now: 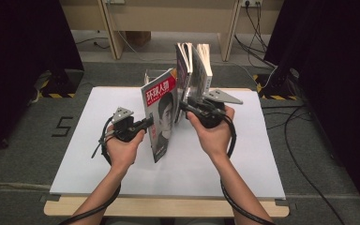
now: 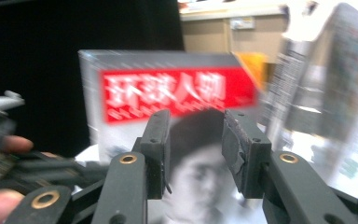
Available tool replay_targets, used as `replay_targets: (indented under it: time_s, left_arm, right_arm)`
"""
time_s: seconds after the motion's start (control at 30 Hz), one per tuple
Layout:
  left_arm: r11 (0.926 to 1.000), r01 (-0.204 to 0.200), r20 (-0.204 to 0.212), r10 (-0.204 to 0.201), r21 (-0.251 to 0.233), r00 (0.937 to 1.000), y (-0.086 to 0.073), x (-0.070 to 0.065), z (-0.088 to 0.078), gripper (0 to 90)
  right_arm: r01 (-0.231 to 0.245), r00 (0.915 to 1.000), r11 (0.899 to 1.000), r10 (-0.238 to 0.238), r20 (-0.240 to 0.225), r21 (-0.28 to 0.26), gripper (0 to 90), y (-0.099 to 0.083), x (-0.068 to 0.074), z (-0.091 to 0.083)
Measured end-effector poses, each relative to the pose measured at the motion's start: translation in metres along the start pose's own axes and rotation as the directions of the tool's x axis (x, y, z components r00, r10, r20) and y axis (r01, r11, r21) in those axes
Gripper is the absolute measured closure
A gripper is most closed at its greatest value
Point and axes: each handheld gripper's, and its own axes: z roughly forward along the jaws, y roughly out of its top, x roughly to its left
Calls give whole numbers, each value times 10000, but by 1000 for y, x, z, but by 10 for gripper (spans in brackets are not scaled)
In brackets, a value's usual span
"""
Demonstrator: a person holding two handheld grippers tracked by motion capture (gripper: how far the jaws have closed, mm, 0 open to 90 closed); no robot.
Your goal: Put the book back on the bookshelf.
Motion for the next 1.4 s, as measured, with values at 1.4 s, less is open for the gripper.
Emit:
replay_targets:
  time_s: [1.4]
  left_arm:
    - [9970,-100,-376,71,-762,9993,25,26,-22,871]
  right_arm:
    - [-1301,9416,9831,817,3267,1292,623,-134,-106,-53]
